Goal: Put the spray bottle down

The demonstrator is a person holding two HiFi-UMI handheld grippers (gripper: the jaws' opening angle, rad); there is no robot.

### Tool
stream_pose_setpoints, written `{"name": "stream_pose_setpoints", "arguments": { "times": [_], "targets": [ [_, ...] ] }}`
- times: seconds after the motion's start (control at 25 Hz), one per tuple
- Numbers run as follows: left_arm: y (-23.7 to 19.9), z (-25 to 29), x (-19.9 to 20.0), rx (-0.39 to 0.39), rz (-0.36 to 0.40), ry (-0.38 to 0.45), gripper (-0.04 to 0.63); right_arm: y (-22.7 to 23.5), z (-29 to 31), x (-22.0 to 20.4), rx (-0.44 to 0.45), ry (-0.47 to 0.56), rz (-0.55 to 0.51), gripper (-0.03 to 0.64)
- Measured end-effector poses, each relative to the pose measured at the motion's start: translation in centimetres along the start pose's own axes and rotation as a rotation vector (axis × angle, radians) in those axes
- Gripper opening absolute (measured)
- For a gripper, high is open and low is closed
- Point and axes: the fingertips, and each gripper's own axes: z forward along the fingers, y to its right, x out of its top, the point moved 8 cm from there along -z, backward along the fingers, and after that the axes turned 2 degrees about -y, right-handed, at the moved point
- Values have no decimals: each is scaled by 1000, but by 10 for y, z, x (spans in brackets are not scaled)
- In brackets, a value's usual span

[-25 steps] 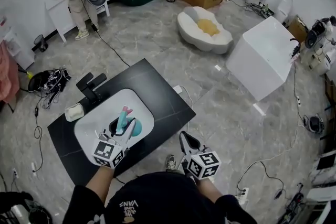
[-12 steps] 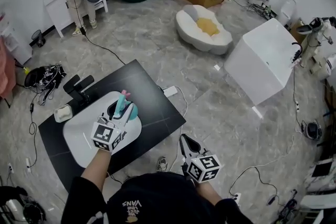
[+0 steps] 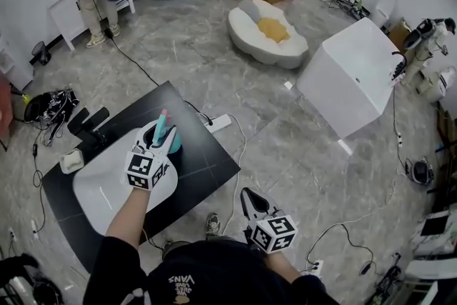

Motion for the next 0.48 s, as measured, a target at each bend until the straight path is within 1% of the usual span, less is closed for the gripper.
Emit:
{"name": "stream_pose_setpoints", "arguments": {
  "times": [0.16, 0.32, 0.48],
  "targets": [
    [-8, 26, 1, 20, -16, 0, 160, 9, 5, 3, 1, -13, -1, 3],
    [-20, 47, 0, 51, -5, -17, 161, 15, 12, 6, 7, -17, -8, 3],
    [-34, 66, -2, 77, -16, -28, 161, 19, 19, 7, 15, -19, -10, 3]
  ]
}}
